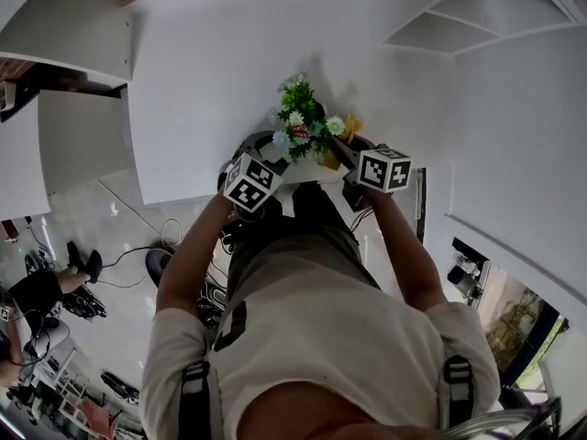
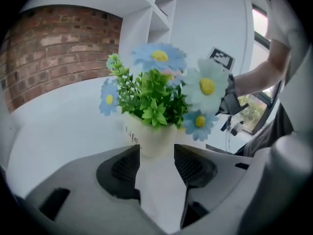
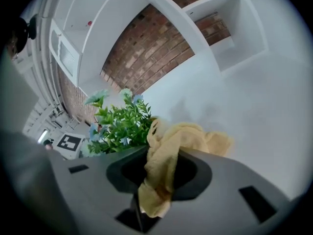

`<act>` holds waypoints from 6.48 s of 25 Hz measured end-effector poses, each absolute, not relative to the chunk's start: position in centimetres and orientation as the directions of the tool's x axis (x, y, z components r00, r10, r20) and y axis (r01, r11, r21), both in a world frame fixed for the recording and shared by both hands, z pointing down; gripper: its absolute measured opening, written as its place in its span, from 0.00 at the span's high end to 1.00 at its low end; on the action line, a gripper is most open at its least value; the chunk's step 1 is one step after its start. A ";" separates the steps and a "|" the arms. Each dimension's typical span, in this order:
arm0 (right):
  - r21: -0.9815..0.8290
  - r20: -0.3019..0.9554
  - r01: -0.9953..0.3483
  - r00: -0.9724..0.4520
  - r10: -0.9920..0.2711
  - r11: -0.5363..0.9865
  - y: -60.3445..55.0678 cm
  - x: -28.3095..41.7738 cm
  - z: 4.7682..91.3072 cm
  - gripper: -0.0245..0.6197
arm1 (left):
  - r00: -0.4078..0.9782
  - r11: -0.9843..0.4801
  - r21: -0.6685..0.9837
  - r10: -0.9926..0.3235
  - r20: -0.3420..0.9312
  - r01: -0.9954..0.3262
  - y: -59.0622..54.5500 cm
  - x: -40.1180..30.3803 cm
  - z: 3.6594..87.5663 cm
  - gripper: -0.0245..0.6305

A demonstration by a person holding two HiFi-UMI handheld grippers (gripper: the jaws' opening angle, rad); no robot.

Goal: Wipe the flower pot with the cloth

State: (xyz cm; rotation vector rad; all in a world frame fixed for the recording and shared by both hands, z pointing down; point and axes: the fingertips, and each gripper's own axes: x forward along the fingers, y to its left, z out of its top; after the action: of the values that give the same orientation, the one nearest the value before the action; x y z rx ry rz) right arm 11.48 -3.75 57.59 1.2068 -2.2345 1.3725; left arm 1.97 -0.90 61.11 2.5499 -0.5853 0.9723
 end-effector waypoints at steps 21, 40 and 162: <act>-0.716 0.567 -0.680 -0.698 -0.437 0.159 -0.6 7.4 58.0 0.78 | 0.892 -0.523 0.724 -0.218 0.395 -0.449 -15.1 3.8 59.3 0.92; -0.666 0.569 -0.732 -0.624 -0.536 0.145 -6.1 11.9 58.1 0.78 | 0.913 -0.434 0.807 -0.260 0.313 -0.400 -13.3 1.1 57.3 0.93; -0.684 0.597 -0.714 -0.667 -0.446 0.151 -0.1 8.4 56.8 0.77 | 0.890 -0.404 0.801 -0.312 0.333 -0.441 -10.0 2.4 57.3 0.81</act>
State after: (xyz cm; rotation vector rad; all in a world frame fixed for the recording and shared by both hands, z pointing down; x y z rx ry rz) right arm 8.35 -0.12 56.79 1.1281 -2.1752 1.5240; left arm 2.41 -10.00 57.27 2.0231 -0.5459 0.1579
